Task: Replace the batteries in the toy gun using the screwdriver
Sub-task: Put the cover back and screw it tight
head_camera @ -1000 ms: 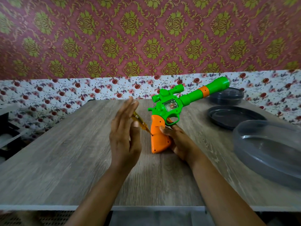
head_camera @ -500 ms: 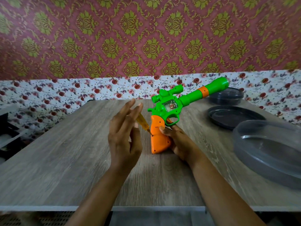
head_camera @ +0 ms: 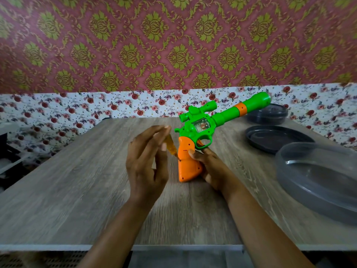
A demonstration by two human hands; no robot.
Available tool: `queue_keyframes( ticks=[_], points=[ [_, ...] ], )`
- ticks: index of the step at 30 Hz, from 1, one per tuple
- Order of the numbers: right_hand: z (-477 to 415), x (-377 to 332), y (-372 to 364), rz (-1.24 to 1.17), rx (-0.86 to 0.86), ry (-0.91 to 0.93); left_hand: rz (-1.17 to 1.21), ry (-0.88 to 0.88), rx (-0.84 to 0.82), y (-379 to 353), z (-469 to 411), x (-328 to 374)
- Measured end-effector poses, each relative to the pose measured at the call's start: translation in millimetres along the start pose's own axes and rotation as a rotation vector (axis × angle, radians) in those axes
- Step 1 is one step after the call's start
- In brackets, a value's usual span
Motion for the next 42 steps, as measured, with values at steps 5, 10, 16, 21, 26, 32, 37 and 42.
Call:
queue_keyframes(
  ticks=[5, 10, 16, 21, 26, 32, 37, 42],
  points=[
    [-0.2, 1.4, 0.7, 0.005, -0.001, -0.003, 0.015, 0.001, 0.028, 2.9, 1.0, -3.2],
    [-1.3, 1.4, 0.7, 0.01, 0.015, -0.009, -0.004, 0.028, -0.016, -1.8, -1.4, -1.9],
    [0.7, 1.3, 1.1, 0.011, 0.011, -0.019, 0.006, -0.048, -0.024, -1.0, -0.7, 3.3],
    [1.9, -0.5, 0.1, 0.02, 0.008, -0.014, -0.01, -0.023, 0.034, 2.4, 0.4, 1.0],
    [2.7, -0.7, -0.2, 0.022, 0.017, -0.019, -0.001, -0.037, -0.027, -1.9, -0.6, 4.2],
    [2.1, -1.1, -2.2, 0.021, 0.006, -0.009, 0.005, -0.057, -0.026, -0.8, 0.3, 4.2],
    [2.3, -1.8, -1.8, 0.015, 0.006, -0.007, 0.001, -0.014, -0.022, -1.9, -0.1, 1.1],
    [2.5, -2.5, -3.1, 0.014, -0.002, -0.009, -0.019, -0.006, -0.094, -7.4, 0.1, 1.8]
  ],
)
Point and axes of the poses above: each hand's wrist, its own z-axis away from the middle knuckle, its own y-axis out of the back of the hand, x = y × z, the point moved 7 cm from there along -z, towards the middle knuckle, and after that the axes turned 14 degrees about -x, right-handed, at the moved point
